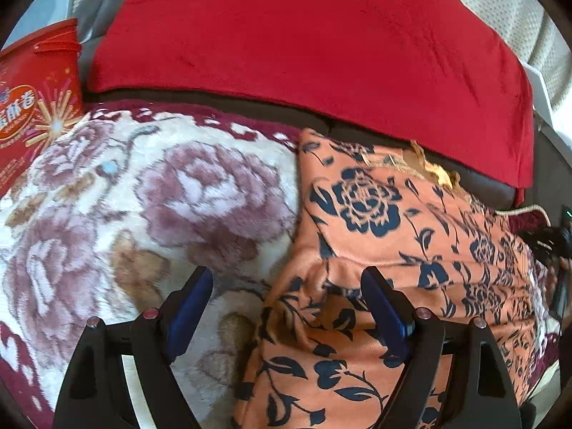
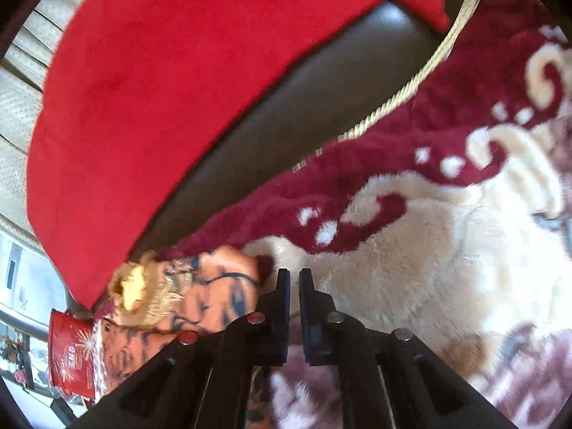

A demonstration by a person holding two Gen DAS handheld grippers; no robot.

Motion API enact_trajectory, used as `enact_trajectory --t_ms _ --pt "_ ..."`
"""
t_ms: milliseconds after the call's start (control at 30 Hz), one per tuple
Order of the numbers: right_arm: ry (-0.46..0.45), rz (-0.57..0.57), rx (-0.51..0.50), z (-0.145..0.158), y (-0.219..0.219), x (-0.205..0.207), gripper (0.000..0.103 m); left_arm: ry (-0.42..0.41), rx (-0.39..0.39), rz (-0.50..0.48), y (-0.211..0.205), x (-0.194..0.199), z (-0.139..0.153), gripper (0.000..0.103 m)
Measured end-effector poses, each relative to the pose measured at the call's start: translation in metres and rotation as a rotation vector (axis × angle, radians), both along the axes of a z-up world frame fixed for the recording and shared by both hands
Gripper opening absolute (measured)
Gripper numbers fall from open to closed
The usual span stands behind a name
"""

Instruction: Fold small clothes

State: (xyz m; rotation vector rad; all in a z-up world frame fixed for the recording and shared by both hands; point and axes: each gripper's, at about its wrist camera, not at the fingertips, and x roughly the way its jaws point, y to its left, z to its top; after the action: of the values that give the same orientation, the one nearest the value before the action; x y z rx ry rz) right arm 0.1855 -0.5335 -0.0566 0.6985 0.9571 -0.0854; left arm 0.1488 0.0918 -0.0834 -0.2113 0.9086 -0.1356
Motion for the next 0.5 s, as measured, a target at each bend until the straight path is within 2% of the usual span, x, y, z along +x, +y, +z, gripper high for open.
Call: enact_trajectory --t_ms 67,133,167,200,233,267,333,400,500 --pt "-0.058 -0.024 0.01 0.016 0.003 -0.014 0.008 0.0 -0.035 0.012 0.007 0.006 0.005 0.085" --pt "-0.117 -0.001 0.037 0.033 0.014 -0.03 0.008 0.016 -0.082 0.017 0.014 0.017 0.007 0.085" --pt "-0.142 0.01 0.045 0.041 0.02 -0.04 0.018 0.03 -0.113 0.021 0.015 0.025 0.007 0.085" --pt "-0.162 0.036 0.06 0.048 0.032 -0.049 0.032 0.044 -0.138 0.015 0.015 0.031 0.006 0.085" --pt "-0.174 0.069 0.082 0.052 0.042 -0.058 0.078 0.072 -0.172 -0.007 0.014 0.04 0.004 0.086" --pt "-0.206 0.083 0.116 0.056 0.053 -0.07 0.103 0.107 -0.207 -0.026 0.012 0.049 0.0 0.086" --pt "-0.281 0.098 0.159 0.061 0.07 -0.089 0.103 0.151 -0.238 -0.04 0.006 0.062 -0.008 0.086" --pt "-0.31 0.154 0.231 0.06 0.085 -0.096 0.103 0.201 -0.262 -0.07 -0.002 0.071 -0.019 0.086" --pt "-0.3 0.176 0.304 0.048 0.104 -0.103 0.103 0.252 -0.304 -0.068 -0.009 0.08 -0.033 0.084"
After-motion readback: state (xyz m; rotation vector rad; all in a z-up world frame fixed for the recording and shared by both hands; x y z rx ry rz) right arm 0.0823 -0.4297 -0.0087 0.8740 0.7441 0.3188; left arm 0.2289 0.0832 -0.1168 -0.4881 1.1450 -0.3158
